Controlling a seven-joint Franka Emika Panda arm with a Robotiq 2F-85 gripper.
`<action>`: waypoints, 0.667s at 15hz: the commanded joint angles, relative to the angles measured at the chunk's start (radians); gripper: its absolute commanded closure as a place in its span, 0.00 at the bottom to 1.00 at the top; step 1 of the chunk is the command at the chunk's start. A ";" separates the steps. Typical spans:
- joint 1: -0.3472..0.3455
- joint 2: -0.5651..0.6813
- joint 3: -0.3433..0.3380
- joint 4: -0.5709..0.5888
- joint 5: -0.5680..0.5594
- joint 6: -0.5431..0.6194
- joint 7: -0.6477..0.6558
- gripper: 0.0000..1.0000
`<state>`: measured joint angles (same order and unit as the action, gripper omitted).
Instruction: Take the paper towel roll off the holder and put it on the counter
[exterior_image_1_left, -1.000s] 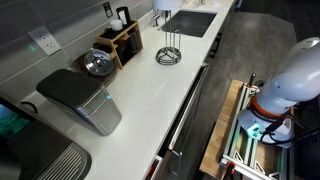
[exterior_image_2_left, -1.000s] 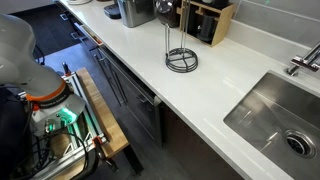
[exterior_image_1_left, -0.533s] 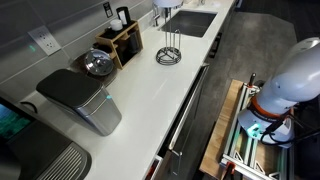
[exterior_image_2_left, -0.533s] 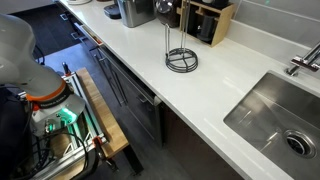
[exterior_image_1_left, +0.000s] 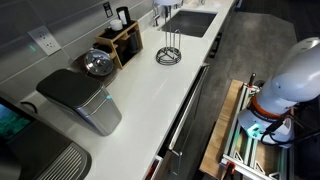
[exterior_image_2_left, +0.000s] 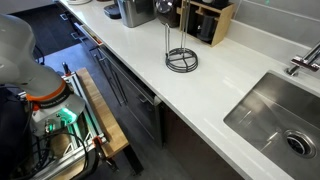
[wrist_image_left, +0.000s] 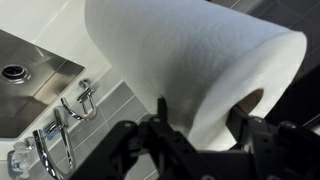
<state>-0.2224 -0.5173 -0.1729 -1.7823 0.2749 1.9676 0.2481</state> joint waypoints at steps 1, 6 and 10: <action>0.027 -0.021 -0.016 0.043 -0.002 -0.084 -0.023 0.66; 0.048 -0.038 -0.035 0.052 0.032 -0.110 -0.063 0.66; 0.094 -0.039 -0.044 0.039 0.069 -0.232 -0.116 0.66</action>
<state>-0.1783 -0.5498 -0.1950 -1.7460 0.3016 1.8252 0.1753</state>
